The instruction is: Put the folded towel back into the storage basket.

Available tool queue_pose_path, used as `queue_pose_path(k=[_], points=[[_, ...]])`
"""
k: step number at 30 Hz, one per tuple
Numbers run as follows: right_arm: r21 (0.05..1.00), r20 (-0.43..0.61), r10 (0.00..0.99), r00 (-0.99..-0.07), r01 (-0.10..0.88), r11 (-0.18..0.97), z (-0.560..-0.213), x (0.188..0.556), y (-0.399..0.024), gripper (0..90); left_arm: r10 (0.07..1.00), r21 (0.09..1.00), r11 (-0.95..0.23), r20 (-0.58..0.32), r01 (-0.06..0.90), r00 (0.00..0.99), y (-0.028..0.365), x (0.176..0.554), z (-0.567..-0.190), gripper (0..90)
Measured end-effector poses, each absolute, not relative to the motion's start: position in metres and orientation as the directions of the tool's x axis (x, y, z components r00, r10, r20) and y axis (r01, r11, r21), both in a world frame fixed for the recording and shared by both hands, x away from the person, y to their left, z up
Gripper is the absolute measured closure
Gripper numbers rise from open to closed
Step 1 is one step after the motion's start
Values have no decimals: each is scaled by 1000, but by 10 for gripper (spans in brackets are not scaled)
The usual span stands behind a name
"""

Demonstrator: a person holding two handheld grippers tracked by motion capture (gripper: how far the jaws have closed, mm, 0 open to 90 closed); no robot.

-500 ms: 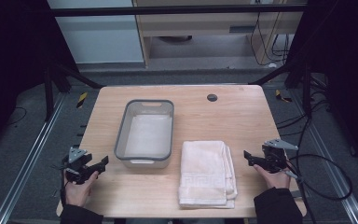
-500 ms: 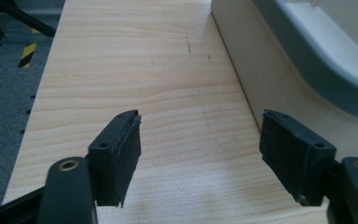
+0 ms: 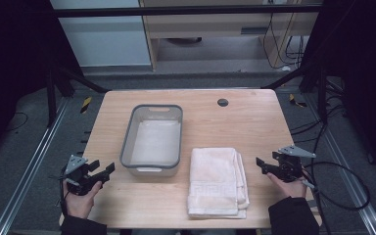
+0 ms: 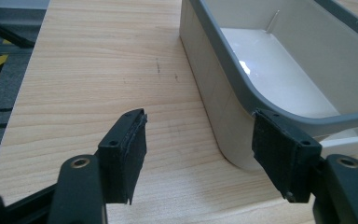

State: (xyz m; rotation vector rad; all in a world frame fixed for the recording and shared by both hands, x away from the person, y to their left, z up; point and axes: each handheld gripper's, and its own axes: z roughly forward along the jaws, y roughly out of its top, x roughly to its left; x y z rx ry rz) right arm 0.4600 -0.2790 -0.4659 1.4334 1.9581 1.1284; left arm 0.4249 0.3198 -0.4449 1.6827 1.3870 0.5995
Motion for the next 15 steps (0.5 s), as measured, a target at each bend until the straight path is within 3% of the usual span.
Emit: queue_pose_path(k=[15], points=[[829, 127, 919, -374, 548, 109, -453, 460, -274, 293, 937, 856, -17, -166, 516, 306, 310, 423, -433, 354]])
